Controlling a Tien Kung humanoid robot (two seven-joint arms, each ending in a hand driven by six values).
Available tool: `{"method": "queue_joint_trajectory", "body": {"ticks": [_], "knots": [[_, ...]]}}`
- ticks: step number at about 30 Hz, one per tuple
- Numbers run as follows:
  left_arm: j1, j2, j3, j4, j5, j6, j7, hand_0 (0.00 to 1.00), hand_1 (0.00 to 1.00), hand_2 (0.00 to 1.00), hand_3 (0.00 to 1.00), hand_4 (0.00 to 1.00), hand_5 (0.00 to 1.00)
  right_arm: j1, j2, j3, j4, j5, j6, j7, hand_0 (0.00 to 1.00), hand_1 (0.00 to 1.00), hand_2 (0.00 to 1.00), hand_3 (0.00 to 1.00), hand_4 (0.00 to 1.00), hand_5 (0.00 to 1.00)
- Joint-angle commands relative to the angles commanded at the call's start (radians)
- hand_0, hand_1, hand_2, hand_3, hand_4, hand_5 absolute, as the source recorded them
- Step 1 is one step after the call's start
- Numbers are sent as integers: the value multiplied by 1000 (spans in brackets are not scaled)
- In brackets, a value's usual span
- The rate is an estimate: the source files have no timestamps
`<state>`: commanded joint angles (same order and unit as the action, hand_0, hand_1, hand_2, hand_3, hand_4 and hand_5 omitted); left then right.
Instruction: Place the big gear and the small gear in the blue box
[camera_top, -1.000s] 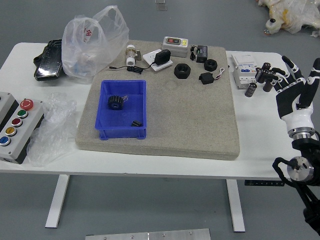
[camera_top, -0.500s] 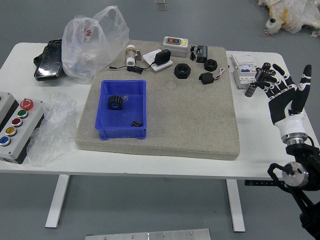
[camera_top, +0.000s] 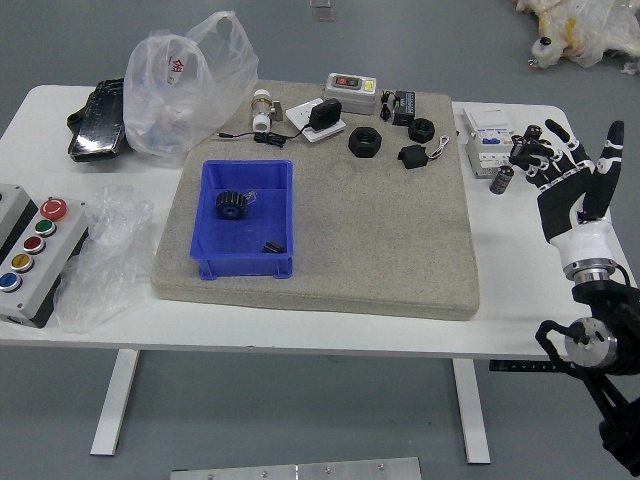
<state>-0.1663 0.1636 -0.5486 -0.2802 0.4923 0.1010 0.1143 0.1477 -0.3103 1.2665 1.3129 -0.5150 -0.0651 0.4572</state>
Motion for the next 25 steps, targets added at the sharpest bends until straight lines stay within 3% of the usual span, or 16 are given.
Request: {"method": "queue_joint_trajectory", "body": {"ticks": [25], "knots": [[-29, 26, -37, -4, 66, -12, 25, 697, 582, 585, 752, 679, 302, 24, -8, 12, -6, -4, -10, -7, 557, 411, 439, 649, 998, 998]]}}
